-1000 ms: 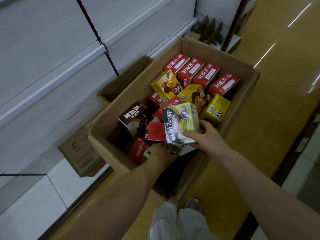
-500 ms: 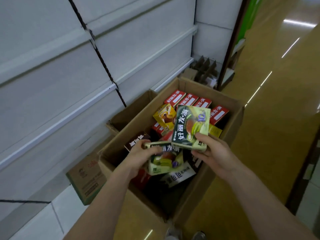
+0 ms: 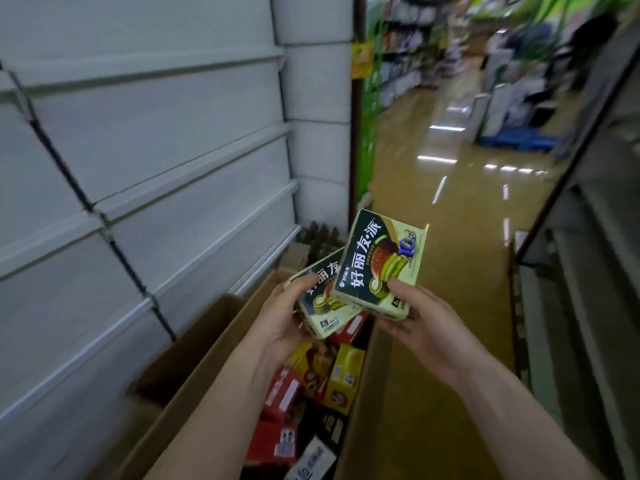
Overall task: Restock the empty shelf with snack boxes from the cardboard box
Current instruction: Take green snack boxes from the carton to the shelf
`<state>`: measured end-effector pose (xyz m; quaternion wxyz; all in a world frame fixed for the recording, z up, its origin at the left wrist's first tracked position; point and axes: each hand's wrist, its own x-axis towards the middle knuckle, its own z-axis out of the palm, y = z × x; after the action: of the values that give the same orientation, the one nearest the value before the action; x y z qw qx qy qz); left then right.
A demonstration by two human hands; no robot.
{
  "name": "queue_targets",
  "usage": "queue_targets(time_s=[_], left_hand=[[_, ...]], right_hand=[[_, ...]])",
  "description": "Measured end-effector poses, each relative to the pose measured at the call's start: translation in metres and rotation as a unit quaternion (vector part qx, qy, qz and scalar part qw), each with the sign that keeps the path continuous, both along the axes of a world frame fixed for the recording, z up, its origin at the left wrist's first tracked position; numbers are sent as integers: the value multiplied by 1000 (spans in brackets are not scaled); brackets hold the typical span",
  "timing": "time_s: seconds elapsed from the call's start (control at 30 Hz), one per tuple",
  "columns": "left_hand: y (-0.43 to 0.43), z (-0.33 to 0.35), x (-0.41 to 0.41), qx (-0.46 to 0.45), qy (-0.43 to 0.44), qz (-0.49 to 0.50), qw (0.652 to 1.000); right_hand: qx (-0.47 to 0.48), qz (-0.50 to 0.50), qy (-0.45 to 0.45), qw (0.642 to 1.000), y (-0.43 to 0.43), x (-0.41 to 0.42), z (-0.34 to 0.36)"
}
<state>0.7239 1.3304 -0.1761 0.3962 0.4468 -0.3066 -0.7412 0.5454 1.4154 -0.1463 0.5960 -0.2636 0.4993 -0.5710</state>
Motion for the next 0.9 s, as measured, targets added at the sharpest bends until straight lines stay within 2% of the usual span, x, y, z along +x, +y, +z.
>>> queue_targets(time_s=[0.2, 0.47, 0.9], left_hand=[[-43, 53, -25, -57, 3, -80, 995], [-73, 110, -56, -129, 41, -198, 971], [-30, 184, -134, -177, 84, -337, 921]], right_hand=[[-34, -72, 92, 993, -6, -2, 47], [-78, -188, 113, 973, 2, 6, 96], [-110, -307, 133, 936, 67, -20, 158]])
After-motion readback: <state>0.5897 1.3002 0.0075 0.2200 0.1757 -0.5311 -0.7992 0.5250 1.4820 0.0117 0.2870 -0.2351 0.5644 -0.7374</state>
